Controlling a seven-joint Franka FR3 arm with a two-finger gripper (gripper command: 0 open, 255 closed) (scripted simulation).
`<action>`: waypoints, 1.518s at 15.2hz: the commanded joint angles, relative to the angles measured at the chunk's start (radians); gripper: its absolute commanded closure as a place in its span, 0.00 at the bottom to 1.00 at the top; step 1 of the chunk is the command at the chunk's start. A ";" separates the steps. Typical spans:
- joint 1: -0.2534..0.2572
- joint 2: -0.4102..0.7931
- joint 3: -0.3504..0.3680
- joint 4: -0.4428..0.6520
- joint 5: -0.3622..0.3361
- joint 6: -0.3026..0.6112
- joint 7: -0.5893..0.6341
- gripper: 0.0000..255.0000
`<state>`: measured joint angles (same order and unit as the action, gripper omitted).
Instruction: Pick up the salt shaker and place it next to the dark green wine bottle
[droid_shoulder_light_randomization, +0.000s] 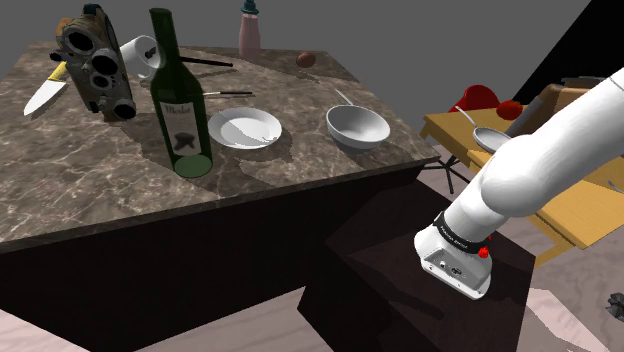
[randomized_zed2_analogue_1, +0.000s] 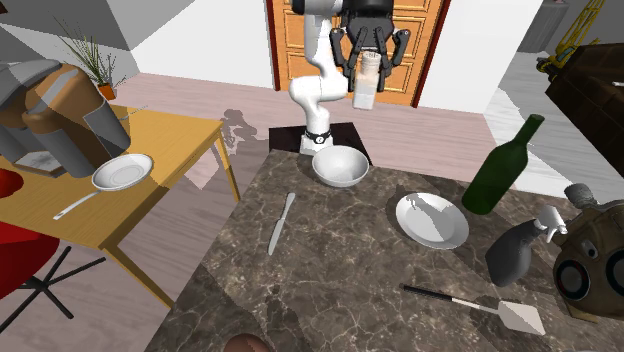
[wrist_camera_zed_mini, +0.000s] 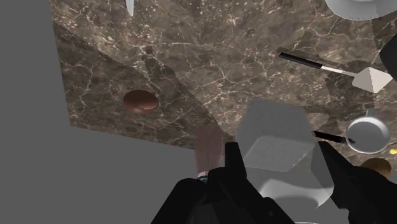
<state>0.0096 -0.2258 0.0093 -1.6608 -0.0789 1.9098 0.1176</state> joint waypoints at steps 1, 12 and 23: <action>0.015 -0.012 0.033 -0.009 -0.015 -0.007 0.051 1.00; 0.096 -0.006 0.226 0.016 -0.095 -0.066 0.331 1.00; 0.192 0.150 0.437 0.207 -0.231 -0.185 0.621 1.00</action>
<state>0.1898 -0.1016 0.4228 -1.4832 -0.2892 1.7410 0.7056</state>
